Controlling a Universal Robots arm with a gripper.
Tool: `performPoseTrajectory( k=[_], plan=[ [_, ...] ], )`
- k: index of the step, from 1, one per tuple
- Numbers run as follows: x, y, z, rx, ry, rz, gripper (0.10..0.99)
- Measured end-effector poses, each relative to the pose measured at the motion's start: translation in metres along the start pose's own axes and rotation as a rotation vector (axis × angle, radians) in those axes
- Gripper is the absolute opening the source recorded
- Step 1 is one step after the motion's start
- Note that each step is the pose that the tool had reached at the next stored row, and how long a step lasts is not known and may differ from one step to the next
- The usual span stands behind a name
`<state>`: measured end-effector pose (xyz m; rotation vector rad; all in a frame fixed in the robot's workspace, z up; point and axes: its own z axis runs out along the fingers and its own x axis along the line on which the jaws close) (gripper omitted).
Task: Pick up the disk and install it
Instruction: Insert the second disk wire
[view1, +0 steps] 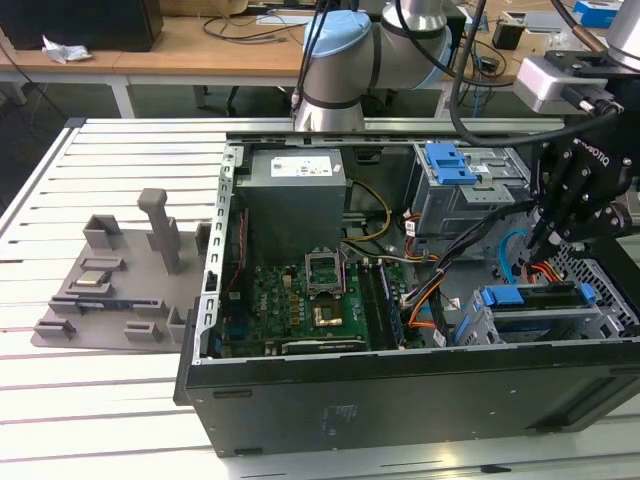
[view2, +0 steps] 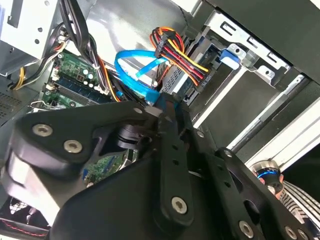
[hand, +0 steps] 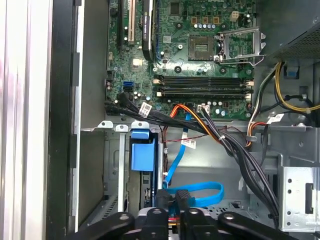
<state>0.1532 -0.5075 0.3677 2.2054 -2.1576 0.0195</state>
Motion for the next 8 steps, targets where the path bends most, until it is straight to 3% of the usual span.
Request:
performPoseTrajectory(
  k=[1,4,8],
  plan=[
    [0.0000,0.0000,0.0000,0.000,-0.0002,0.000,0.161],
    [0.0010,0.0000,0.0000,0.000,0.0001,0.000,0.161],
    [0.0086,0.0002,0.0007,0.000,0.0129,0.000,0.161]
  ],
)
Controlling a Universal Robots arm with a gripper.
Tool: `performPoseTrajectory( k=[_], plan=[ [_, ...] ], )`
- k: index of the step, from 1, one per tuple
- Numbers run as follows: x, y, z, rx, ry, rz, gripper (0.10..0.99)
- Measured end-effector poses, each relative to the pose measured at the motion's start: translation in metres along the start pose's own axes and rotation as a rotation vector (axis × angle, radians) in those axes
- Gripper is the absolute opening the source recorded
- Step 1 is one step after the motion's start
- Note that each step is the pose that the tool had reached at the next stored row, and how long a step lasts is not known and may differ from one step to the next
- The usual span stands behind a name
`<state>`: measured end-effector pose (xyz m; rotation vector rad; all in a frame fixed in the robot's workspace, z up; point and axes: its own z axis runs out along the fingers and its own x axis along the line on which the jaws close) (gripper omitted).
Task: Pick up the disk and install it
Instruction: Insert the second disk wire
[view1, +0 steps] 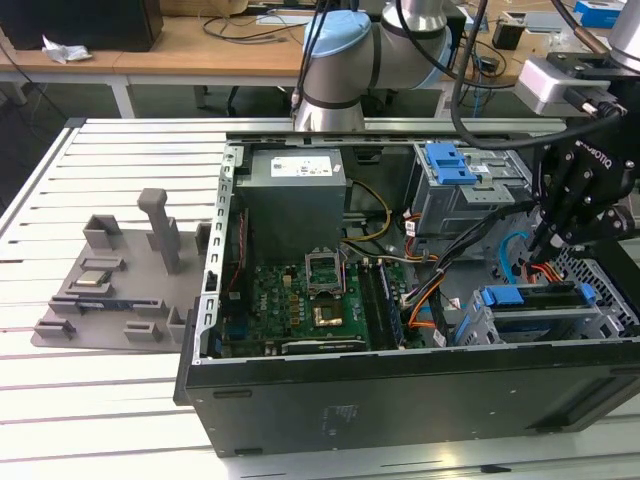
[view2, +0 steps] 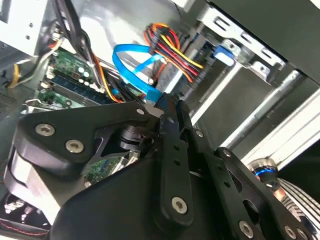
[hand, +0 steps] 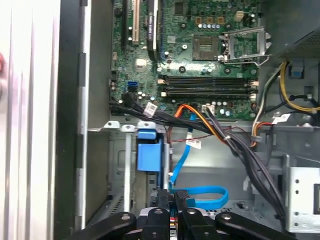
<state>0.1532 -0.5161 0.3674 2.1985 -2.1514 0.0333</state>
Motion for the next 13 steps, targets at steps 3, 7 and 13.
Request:
performPoseTrajectory(
  k=[3,7,13],
  plan=[
    [0.0060,0.0000,0.0033,0.000,0.0100,-0.002,0.161],
    [0.0058,-0.0022,0.0079,0.001,0.0128,-0.027,0.161],
    [0.0060,-0.0034,0.0159,0.002,0.0133,-0.031,0.161]
  ],
)
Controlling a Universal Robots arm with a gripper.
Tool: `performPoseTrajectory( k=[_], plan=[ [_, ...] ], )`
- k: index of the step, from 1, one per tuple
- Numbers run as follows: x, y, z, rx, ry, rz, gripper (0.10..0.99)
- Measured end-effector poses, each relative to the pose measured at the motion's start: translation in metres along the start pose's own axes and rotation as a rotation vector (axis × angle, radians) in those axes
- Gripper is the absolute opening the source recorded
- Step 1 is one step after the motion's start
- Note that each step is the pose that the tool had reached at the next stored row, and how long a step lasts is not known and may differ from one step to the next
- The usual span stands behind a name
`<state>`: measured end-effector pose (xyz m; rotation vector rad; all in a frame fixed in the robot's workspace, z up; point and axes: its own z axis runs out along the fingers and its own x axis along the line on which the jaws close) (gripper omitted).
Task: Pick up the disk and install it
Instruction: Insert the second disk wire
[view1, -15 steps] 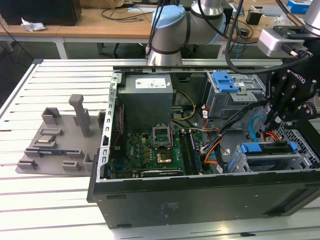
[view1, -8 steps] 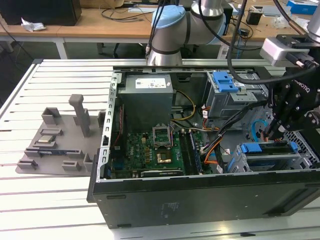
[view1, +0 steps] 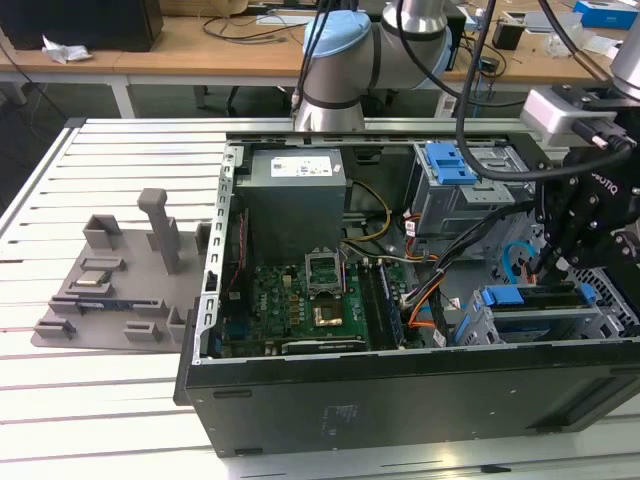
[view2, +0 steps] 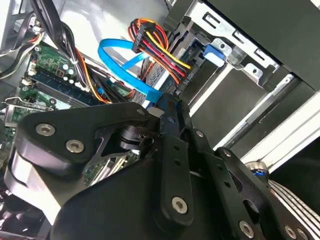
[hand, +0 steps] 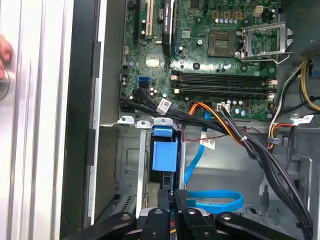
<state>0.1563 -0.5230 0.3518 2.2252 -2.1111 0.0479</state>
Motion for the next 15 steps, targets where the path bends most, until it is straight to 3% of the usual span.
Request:
performPoseTrajectory(
  k=[15],
  plan=[
    [-0.0006,-0.0015,0.0130,0.000,0.0022,-0.001,0.161]
  ],
)
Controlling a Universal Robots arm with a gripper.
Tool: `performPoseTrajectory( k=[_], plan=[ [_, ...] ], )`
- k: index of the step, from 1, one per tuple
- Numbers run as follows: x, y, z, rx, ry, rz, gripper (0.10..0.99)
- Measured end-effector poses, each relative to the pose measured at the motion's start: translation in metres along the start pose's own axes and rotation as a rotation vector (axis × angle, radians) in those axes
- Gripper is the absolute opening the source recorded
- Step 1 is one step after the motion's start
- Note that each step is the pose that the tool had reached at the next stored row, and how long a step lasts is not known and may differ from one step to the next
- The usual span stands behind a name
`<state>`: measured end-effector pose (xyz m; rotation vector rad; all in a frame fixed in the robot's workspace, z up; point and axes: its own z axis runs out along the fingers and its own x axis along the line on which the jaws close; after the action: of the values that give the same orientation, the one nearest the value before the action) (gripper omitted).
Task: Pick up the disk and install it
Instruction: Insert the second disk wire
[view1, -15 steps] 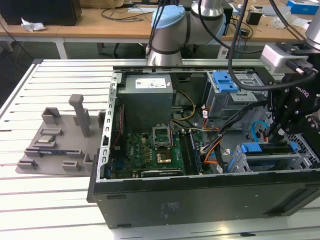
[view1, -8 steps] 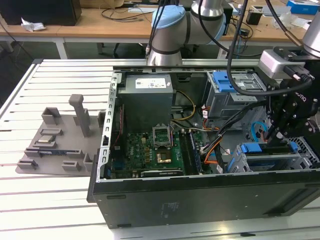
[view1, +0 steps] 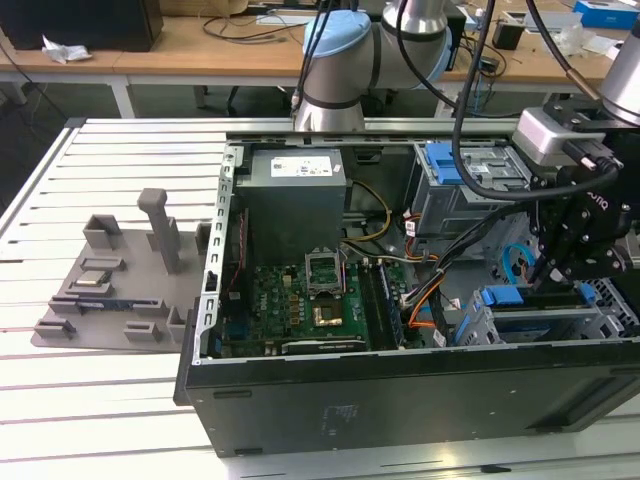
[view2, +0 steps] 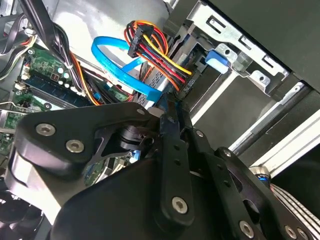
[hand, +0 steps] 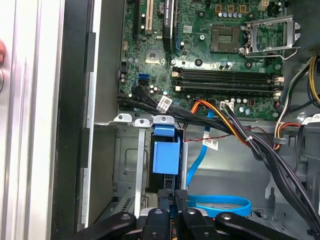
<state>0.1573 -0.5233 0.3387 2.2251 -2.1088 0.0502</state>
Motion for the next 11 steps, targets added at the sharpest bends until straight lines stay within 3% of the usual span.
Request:
performPoseTrajectory(
  k=[4,5,7,10,11],
  plan=[
    [-0.0001,0.0000,0.0003,0.000,-0.0005,0.000,0.173],
    [-0.0001,0.0000,0.0003,0.000,-0.0003,0.000,0.235],
    [-0.0004,0.0001,-0.0039,0.000,-0.0001,0.000,0.235],
    [-0.0031,0.0006,-0.0253,0.000,0.0067,0.000,0.220],
    [-0.0043,0.0009,-0.0374,-0.001,0.0125,0.000,0.106]
  ],
)
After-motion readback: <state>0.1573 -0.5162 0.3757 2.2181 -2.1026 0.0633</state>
